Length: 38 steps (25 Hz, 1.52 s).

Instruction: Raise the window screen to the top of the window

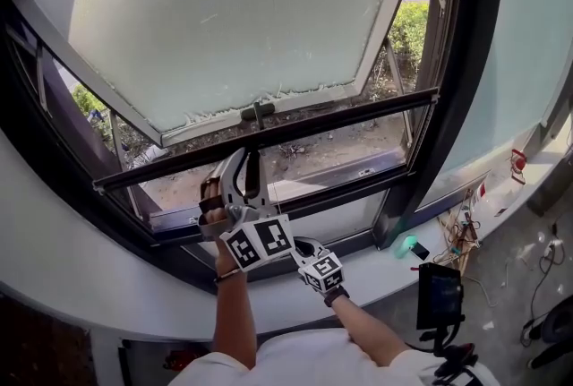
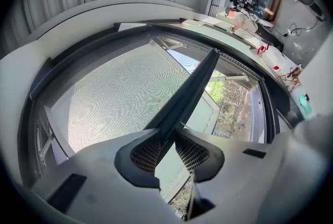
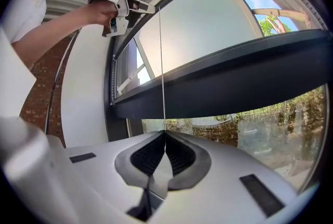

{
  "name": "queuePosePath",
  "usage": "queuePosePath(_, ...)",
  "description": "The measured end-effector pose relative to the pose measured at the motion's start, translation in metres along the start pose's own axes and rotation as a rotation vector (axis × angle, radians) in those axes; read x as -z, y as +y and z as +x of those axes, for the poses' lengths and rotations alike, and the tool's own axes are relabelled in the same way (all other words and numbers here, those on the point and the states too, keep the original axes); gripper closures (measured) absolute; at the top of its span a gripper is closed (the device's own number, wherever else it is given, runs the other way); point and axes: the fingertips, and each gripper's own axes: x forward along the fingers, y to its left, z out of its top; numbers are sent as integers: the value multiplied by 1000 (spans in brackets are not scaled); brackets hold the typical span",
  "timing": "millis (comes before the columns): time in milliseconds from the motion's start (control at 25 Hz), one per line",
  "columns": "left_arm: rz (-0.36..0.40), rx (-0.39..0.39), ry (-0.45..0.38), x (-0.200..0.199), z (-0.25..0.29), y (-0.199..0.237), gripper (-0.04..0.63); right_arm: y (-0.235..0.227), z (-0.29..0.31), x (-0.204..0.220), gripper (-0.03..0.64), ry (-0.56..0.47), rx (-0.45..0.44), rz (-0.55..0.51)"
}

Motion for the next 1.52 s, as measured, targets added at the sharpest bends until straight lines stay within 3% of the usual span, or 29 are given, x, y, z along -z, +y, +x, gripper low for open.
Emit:
queuePosePath(880, 67, -82, -86, -41, 14, 60, 532, 9, -6, -75, 611, -157, -35, 35)
queuePosePath(1160, 104, -117, -104, -57, 15, 76, 532, 19, -8, -98, 611, -166, -31, -76)
queuePosePath(1520, 112, -149, -136, -69, 20, 92, 532, 15, -10, -119, 611, -198, -11, -58)
